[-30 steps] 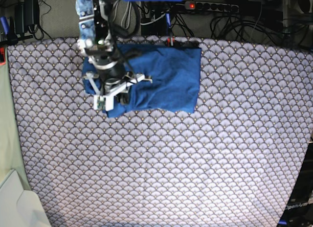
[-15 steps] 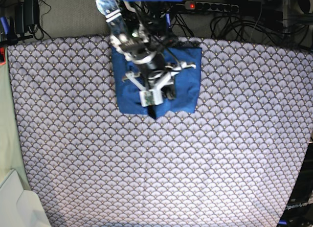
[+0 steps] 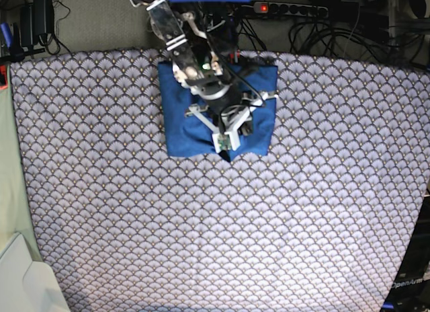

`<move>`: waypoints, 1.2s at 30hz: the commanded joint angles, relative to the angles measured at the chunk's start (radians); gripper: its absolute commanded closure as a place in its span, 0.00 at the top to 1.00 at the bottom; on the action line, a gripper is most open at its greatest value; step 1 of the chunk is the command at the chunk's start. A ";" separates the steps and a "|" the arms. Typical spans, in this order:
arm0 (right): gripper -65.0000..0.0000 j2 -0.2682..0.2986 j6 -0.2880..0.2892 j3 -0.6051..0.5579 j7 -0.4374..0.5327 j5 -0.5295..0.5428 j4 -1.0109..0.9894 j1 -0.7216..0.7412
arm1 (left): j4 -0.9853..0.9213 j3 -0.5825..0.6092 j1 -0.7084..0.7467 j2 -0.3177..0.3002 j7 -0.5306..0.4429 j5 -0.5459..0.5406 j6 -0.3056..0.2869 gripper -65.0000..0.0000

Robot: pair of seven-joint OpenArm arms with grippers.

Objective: Fold the T-shirt properly
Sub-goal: 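Grasp the shirt end with the right gripper and fold it over the body, then press the folded end down with the right gripper and release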

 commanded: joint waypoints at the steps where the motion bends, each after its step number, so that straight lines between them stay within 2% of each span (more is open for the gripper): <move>1: 0.00 -0.015 0.009 -0.003 0.021 0.001 0.008 0.012 | 0.014 -0.009 0.000 -0.025 -0.024 0.003 -0.002 0.63; 14: 0.00 -0.015 0.010 -0.006 0.023 0.001 0.002 0.028 | 0.016 -0.003 -0.003 -0.025 -0.021 0.003 -0.002 0.63; 23: 0.00 -0.015 0.010 -0.102 0.021 0.001 -0.002 0.052 | 0.016 -0.003 -0.004 -0.025 -0.019 0.003 -0.002 0.63; 29: 0.00 -0.015 0.010 -0.098 0.021 0.003 -0.049 0.064 | 0.014 -0.003 -0.001 -0.024 -0.021 0.003 -0.002 0.63; 32: 0.07 -0.015 0.010 -0.098 0.021 0.003 -0.061 0.066 | 0.014 -0.003 -0.001 -0.024 -0.022 0.003 -0.002 0.63; 36: 0.24 -0.015 0.010 -0.102 0.021 0.003 -0.061 0.066 | 0.013 -0.003 -0.001 -0.024 -0.022 0.003 -0.002 0.63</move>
